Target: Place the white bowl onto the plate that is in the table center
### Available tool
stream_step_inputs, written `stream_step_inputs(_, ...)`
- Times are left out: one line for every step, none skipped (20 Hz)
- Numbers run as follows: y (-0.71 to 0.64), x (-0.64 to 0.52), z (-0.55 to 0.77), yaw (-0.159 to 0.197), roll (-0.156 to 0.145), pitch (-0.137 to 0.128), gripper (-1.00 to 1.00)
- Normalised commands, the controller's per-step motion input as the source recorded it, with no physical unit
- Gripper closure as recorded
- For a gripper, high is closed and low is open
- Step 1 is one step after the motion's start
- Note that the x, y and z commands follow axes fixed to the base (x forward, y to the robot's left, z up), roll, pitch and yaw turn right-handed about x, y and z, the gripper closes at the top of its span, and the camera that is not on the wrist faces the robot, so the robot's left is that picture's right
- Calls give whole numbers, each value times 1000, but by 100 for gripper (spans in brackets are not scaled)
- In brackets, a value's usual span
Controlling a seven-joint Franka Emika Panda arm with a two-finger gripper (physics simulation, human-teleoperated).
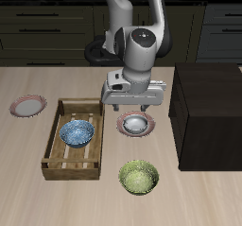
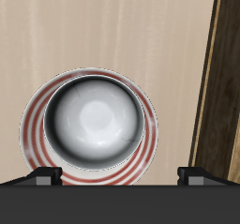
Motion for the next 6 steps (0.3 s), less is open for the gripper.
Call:
stream_step_inputs(61,-161,492,-48,17,-66,-100)
stream_step_inputs(-135,-262,622,-70,-1,-84,-100)
stream_step_inputs(-67,-348,665,-55,19,-106,-100)
stream_step_inputs(3,-230,581,-16,42,-71,-100)
stream_step_inputs(-163,-690,1374,-149,67,-133,-100)
stream_step_inputs(-131,-337,616,-53,17,-50,-100)
